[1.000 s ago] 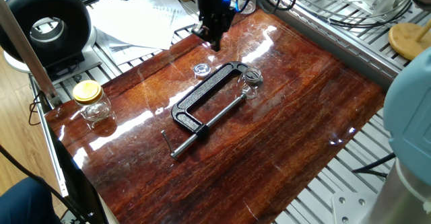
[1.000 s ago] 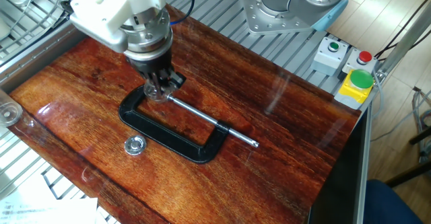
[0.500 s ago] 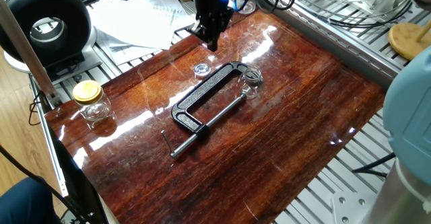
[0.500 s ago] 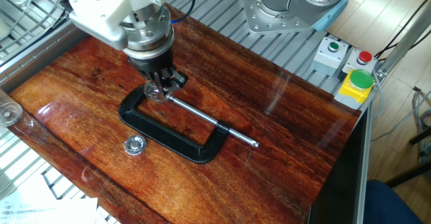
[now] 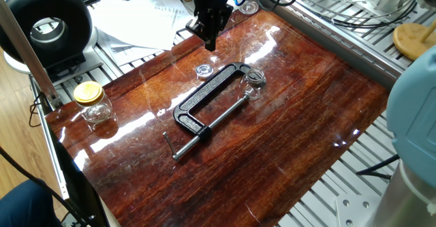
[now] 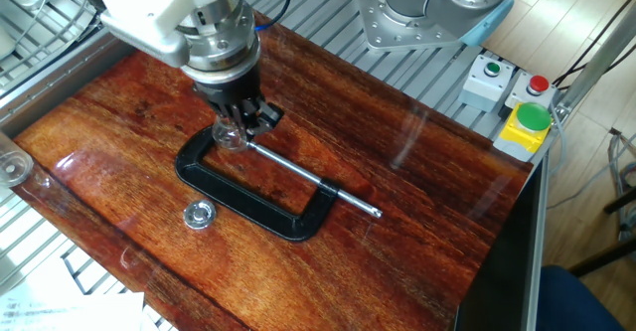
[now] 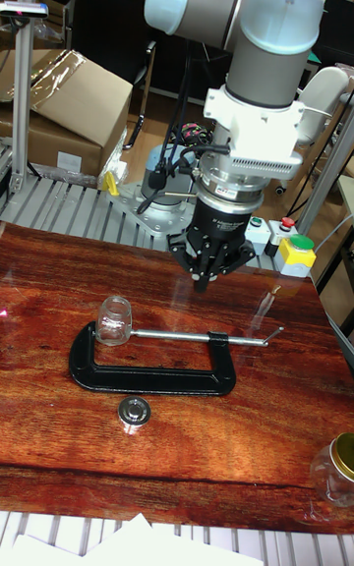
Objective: Screw the lid onto the jar
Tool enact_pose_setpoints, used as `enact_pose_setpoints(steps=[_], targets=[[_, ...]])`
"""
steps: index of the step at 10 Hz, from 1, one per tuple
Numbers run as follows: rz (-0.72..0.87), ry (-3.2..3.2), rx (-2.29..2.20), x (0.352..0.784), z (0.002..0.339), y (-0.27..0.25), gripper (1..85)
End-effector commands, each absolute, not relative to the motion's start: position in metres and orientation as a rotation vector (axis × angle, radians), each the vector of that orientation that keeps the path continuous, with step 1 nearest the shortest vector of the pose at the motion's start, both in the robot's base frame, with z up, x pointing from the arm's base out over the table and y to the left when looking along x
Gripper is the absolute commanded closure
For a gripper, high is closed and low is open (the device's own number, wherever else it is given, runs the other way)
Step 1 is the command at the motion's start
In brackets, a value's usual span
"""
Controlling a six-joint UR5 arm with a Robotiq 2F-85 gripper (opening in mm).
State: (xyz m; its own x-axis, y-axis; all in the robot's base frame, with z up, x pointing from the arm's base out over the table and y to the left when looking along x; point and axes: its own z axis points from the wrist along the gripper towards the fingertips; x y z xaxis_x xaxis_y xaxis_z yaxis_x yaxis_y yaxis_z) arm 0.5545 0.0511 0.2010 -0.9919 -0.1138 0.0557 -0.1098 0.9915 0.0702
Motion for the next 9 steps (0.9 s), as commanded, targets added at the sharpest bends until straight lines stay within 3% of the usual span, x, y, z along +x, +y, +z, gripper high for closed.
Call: enact_pose_setpoints(steps=[1,9], targets=[[-0.135,-3.066,0.198,0.549,0.209,0.058,84.7],[-0.051,-3.13,0.407,0.571,0.208,0.046,84.7]])
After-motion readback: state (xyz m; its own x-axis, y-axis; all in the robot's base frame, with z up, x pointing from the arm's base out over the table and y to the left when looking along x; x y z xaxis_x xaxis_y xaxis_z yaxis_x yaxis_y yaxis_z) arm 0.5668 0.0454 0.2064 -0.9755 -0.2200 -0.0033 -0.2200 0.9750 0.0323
